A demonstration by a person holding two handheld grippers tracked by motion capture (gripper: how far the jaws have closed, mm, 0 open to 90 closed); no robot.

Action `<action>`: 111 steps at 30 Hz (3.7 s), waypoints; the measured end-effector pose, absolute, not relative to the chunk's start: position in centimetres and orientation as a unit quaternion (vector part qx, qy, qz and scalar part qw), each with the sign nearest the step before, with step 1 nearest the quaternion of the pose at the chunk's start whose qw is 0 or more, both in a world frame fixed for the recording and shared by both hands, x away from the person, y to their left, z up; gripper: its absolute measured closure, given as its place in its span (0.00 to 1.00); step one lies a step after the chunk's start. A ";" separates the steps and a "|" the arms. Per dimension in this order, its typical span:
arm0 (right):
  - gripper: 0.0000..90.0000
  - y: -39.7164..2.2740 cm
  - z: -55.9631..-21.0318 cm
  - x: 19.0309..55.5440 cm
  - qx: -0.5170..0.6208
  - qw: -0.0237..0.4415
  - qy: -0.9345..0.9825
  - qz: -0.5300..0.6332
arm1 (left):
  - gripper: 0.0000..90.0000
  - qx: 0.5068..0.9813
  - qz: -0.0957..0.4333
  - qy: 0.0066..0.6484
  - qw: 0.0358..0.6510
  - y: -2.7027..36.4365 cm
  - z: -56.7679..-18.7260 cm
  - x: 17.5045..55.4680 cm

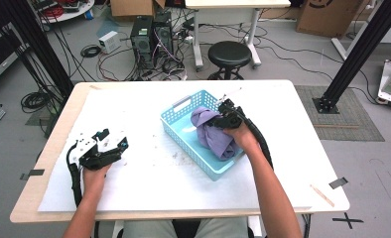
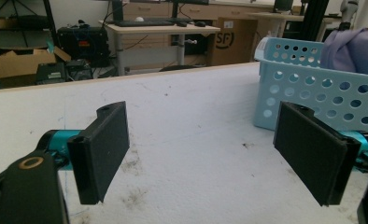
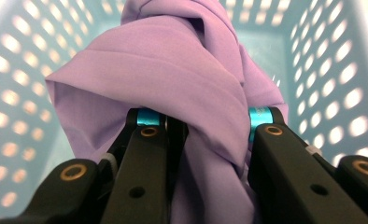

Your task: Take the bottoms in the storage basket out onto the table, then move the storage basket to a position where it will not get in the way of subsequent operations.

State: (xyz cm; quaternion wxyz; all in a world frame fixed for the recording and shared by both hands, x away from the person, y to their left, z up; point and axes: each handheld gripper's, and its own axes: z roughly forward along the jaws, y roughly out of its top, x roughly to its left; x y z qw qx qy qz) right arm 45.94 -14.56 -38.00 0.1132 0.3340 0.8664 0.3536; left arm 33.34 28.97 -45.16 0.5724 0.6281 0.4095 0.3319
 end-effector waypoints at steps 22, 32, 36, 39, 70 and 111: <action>0.85 -21.3 -27.3 39.9 0.277 0.206 0.777 0.526 | 0.20 0.627 0.332 0.410 0.574 29.0 -45.2 33.4; 0.85 -28.2 -26.8 36.8 0.333 0.246 0.748 0.518 | 0.20 0.626 0.331 0.411 0.574 29.0 -45.2 33.3; 0.85 -31.2 -28.7 35.6 0.379 0.255 0.731 0.507 | 0.20 0.626 0.332 0.411 0.573 29.0 -45.2 33.4; 0.84 -33.1 -30.9 35.2 0.416 0.253 0.718 0.497 | 0.20 0.627 0.333 0.412 0.572 29.0 -45.2 33.4; 0.34 -35.1 -40.4 33.5 0.511 0.271 0.681 0.450 | 0.20 0.631 0.335 0.407 0.569 28.9 -45.1 33.3; 0.24 -28.4 -41.1 34.3 0.344 0.196 0.782 0.481 | 0.20 0.640 0.334 0.408 0.559 28.5 -44.5 32.7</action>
